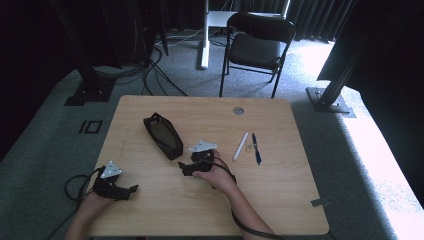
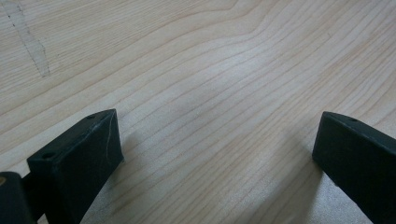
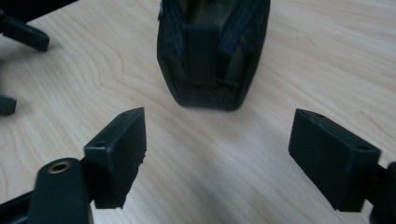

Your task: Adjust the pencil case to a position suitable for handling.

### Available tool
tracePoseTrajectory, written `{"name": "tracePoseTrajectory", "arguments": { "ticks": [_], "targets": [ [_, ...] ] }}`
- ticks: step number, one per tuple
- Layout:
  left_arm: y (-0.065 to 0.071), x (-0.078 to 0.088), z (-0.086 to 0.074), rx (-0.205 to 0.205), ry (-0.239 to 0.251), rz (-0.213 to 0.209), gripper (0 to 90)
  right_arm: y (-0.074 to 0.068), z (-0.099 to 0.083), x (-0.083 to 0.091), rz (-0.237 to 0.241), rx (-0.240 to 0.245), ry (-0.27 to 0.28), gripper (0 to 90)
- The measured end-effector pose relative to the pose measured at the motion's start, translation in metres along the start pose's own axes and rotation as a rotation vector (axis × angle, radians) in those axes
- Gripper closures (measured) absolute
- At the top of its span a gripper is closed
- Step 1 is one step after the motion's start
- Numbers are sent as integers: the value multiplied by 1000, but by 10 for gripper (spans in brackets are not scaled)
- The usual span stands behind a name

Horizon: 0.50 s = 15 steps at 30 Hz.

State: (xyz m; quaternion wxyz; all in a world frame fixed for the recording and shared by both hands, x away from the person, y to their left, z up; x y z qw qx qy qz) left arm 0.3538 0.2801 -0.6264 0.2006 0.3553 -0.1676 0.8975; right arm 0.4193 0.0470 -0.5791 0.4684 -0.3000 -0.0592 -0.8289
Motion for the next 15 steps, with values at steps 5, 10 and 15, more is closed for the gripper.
{"name": "tracePoseTrajectory", "arguments": {
  "ticks": [5,10,15],
  "targets": [
    [0,0,0,0,0,0,16,-3,8,-8,3,4,16,216],
    [0,0,0,0,0,0,16,-5,14,-14,-3,-1,37,264],
    [0,0,0,0,0,0,16,-3,17,-20,14,13,35,426]
  ]
}}
Point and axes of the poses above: each handheld gripper's, and its own axes: x roughly backward along the jaws, z roughly out of its top, y roughly to its right, the point moved 10 cm from there along -x, roughly forward along the jaws, and after that the axes turned 11 degrees about z, right-handed, at the moved point
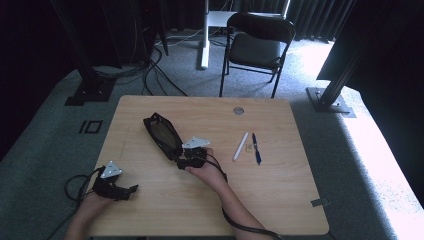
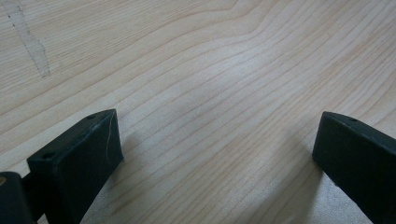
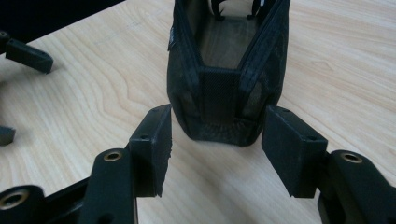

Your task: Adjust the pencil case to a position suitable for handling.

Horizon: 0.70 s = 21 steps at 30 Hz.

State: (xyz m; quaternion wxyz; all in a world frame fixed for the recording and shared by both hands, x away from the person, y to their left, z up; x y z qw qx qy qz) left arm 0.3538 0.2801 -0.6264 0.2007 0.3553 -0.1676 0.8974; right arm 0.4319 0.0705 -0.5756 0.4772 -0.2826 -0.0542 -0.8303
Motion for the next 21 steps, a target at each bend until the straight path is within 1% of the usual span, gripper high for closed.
{"name": "tracePoseTrajectory", "arguments": {
  "ticks": [1,3,5,7,9,10,11,12,13,14,15,16,18,19,21],
  "targets": [
    [0,0,0,0,0,0,16,0,0,-1,0,4,-2,432],
    [0,0,0,0,0,0,16,0,-2,-5,7,-20,-8,441],
    [0,0,0,0,0,0,16,2,-2,-7,-5,-25,-11,473],
    [0,0,0,0,0,0,16,2,-2,-10,-7,-38,-16,543],
    [0,0,0,0,0,0,16,5,-2,-11,-35,-26,-31,609],
    [0,0,0,0,0,0,16,5,-3,-12,-31,-40,-37,675],
    [0,0,0,0,0,0,16,6,-3,-12,-30,-49,-39,709],
    [0,0,0,0,0,0,16,7,-2,-12,-41,-42,-38,724],
    [0,0,0,0,0,0,16,6,-3,-11,-40,-30,-47,725],
    [0,0,0,0,0,0,16,6,-3,-11,-40,-30,-47,725],
    [0,0,0,0,0,0,16,4,-3,-10,-25,-33,-51,727],
    [0,0,0,0,0,0,16,3,-4,-8,-24,-22,-55,729],
    [0,0,0,0,0,0,16,4,-5,-4,-23,-23,-53,730],
    [0,0,0,0,0,0,16,3,-7,-1,-22,-10,-64,730],
    [0,0,0,0,0,0,16,4,-10,4,-18,-1,-67,730]
  ]
}}
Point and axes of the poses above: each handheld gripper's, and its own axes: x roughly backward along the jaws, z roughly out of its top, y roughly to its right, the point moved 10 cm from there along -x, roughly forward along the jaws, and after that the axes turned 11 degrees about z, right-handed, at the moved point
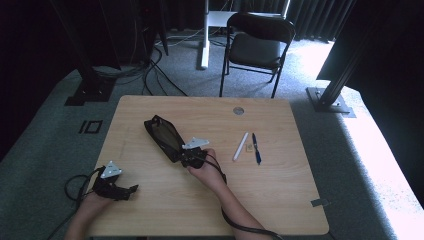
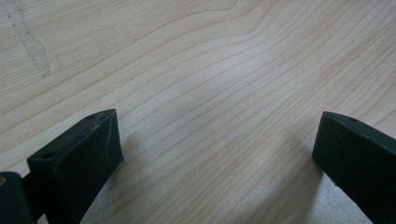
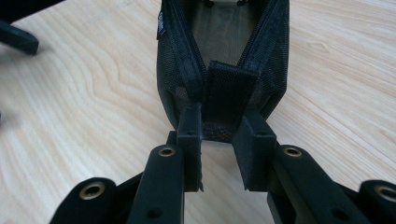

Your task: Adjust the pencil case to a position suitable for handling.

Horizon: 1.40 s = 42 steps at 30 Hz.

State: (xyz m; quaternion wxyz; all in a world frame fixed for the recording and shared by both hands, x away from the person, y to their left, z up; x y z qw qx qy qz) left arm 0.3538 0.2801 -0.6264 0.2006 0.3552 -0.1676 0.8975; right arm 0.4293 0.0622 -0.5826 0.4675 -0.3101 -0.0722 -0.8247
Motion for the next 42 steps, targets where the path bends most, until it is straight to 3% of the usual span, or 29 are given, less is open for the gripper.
{"name": "tracePoseTrajectory", "arguments": {
  "ticks": [10,13,15,18,25,32,42],
  "targets": [
    [0,0,0,0,0,0,16,11,-26,38,29,39,-12,730],
    [0,0,0,0,0,0,16,16,-32,50,25,26,-8,731],
    [0,0,0,0,0,0,15,17,-34,60,32,0,23,731],
    [0,0,0,0,0,0,15,21,-42,71,21,1,19,731],
    [0,0,0,0,0,0,15,20,-63,89,39,20,-30,731],
    [0,0,0,0,0,0,16,17,-78,110,54,50,-50,731],
    [0,0,0,0,0,0,15,17,-101,140,55,45,-60,731]
  ]
}}
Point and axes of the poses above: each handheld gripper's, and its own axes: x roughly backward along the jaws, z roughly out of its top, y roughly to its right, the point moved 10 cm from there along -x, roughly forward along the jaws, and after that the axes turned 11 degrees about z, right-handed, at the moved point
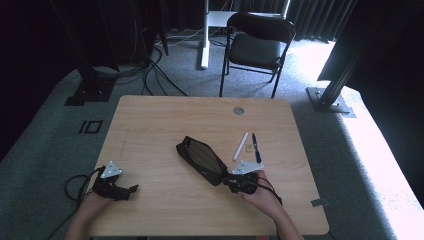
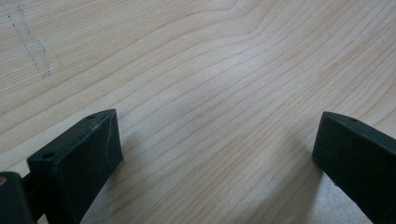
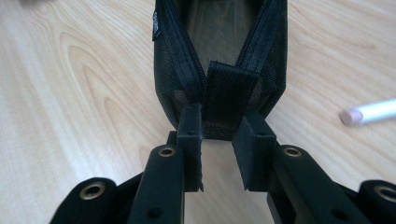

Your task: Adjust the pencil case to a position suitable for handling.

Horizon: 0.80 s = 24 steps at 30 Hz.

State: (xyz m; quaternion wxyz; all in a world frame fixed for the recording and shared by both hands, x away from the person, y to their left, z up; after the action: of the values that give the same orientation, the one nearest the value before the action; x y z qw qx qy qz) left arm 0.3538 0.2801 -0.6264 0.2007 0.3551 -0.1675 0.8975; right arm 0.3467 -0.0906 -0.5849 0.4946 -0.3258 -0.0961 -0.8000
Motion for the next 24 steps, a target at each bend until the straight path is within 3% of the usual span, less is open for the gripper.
{"name": "tracePoseTrajectory", "arguments": {
  "ticks": [10,24],
  "targets": [
    [0,0,0,0,0,0,16,2,-24,29,16,-23,-4,730],
    [0,0,0,1,0,0,16,6,-47,60,-5,-44,-18,729]
  ]
}}
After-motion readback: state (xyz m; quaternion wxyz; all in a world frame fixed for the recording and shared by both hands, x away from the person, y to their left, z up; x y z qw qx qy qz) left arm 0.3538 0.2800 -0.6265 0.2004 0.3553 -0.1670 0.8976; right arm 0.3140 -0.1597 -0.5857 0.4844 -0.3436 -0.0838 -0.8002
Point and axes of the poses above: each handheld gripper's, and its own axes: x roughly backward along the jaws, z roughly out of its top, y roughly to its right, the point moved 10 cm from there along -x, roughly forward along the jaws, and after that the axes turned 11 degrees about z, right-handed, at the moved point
